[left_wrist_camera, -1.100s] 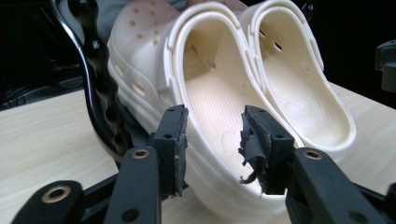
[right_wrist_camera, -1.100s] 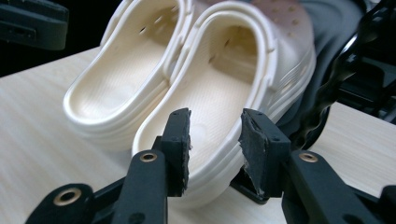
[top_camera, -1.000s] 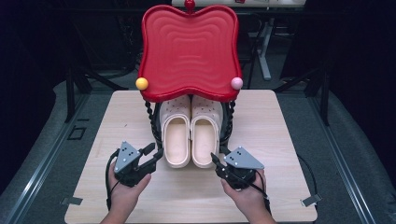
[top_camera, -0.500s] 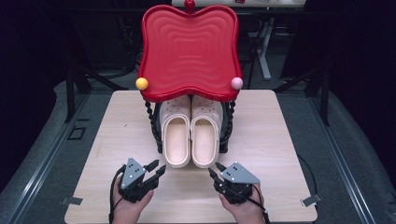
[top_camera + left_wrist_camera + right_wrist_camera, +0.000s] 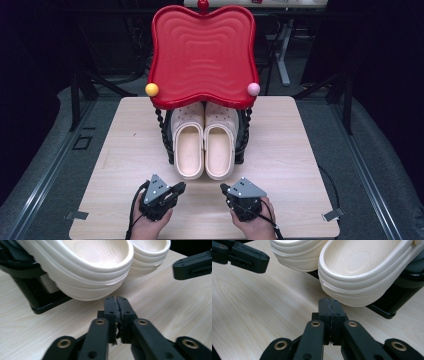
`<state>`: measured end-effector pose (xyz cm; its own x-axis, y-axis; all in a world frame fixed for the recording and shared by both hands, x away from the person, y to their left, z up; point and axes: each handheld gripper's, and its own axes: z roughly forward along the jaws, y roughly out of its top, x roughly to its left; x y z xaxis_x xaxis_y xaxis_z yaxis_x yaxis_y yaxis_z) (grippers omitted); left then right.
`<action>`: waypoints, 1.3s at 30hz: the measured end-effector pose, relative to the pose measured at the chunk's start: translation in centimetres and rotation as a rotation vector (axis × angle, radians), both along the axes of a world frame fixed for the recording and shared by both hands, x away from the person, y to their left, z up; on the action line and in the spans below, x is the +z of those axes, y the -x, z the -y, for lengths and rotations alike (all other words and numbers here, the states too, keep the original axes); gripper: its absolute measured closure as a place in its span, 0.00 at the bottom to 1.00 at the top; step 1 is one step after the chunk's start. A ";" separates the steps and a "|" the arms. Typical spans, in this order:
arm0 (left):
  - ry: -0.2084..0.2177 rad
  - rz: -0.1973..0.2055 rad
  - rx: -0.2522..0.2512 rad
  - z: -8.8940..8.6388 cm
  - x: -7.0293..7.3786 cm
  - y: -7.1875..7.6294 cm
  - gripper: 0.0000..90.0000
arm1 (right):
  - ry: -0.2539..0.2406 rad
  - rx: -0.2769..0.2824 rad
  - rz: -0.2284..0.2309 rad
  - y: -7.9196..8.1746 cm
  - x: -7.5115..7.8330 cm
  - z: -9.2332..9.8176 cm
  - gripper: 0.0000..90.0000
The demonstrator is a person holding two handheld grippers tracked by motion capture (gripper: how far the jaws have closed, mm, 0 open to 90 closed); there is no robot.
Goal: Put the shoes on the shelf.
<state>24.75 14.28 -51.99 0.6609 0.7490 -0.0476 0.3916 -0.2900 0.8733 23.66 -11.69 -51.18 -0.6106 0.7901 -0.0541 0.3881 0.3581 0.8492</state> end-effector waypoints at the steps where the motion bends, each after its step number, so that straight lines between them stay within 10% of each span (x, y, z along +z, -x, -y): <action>1: -0.002 -0.002 -0.004 0.1 0.0 -0.1 0.99 | -0.003 -0.002 -0.005 -0.1 0.0 0.0 1.00; 39: 0.014 0.005 0.114 -1.6 1.9 -1.6 1.00 | -0.077 -0.050 0.017 -1.6 0.9 -0.2 1.00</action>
